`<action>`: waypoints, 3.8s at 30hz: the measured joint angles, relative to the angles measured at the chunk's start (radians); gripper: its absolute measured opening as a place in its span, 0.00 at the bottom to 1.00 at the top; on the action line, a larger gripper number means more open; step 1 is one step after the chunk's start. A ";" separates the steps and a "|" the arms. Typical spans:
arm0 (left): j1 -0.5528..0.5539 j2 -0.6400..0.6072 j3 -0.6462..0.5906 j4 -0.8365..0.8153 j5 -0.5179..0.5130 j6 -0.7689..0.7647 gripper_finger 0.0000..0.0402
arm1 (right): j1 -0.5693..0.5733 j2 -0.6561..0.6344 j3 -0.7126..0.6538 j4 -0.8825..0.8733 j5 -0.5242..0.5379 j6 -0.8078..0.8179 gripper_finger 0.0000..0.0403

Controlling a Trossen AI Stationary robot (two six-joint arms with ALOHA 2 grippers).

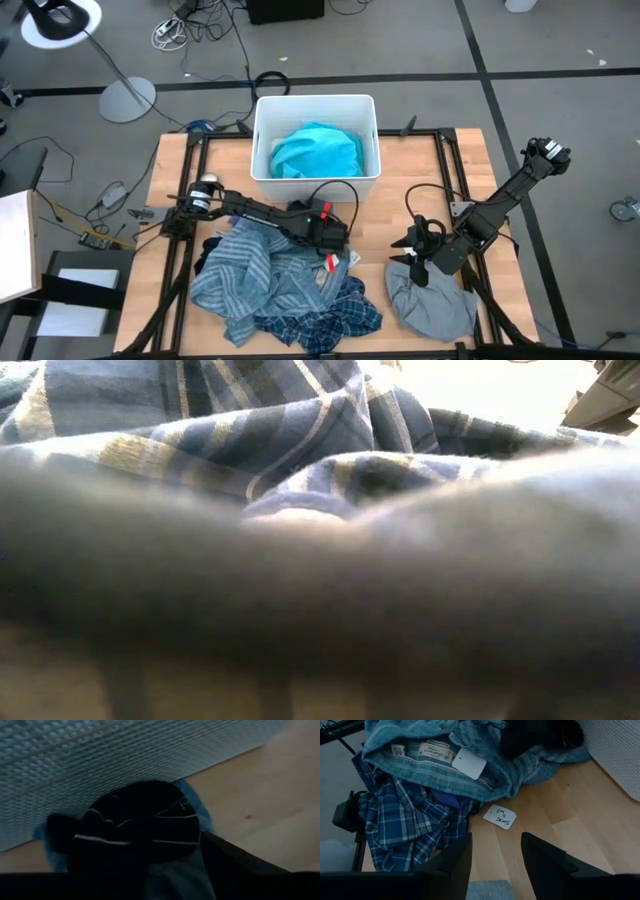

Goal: Sort clothes
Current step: Put the right black sock into the white laundry bin, then put the gray shirt into the white laundry bin

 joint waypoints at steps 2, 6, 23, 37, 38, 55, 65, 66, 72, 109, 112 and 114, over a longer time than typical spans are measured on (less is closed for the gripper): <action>0.001 0.000 0.000 -0.022 0.000 -0.020 0.42 | 0.000 0.000 0.000 0.000 0.000 0.000 0.42; 0.001 0.012 0.001 -0.082 -0.001 -0.052 0.38 | 0.000 0.000 0.000 0.000 0.000 0.000 0.42; -0.001 0.061 0.156 -0.171 0.172 0.103 0.01 | 0.000 0.000 0.000 0.013 0.000 -0.018 0.41; -0.005 0.059 0.658 -0.250 0.144 0.573 0.00 | 0.000 0.000 0.000 0.013 -0.001 -0.018 0.41; 0.002 0.059 0.697 -0.254 0.149 0.610 0.00 | 0.000 0.000 0.000 0.013 -0.002 -0.018 0.41; 0.273 -0.116 0.745 -0.237 0.145 0.876 0.00 | 0.000 0.013 0.000 0.013 -0.011 -0.014 0.40; 0.338 -0.116 0.737 -0.235 0.175 0.958 0.11 | 0.000 0.013 0.000 0.013 -0.011 -0.018 0.40; 0.341 -0.116 0.738 -0.236 0.189 0.960 0.14 | 0.000 0.013 0.000 0.012 -0.011 -0.018 0.40; 0.339 -0.117 0.746 -0.264 0.240 1.010 0.29 | 0.000 0.013 0.000 0.013 -0.011 -0.018 0.40; -0.258 -0.117 0.341 -0.077 0.231 0.974 0.33 | 0.000 0.013 0.000 0.030 -0.072 0.071 0.39; -0.265 -0.117 0.222 0.106 0.268 0.979 0.33 | 0.000 0.013 0.000 0.029 -0.075 0.071 0.39; -0.264 -0.117 0.130 0.256 0.311 0.982 0.33 | 0.000 0.013 0.000 0.029 -0.085 0.071 0.39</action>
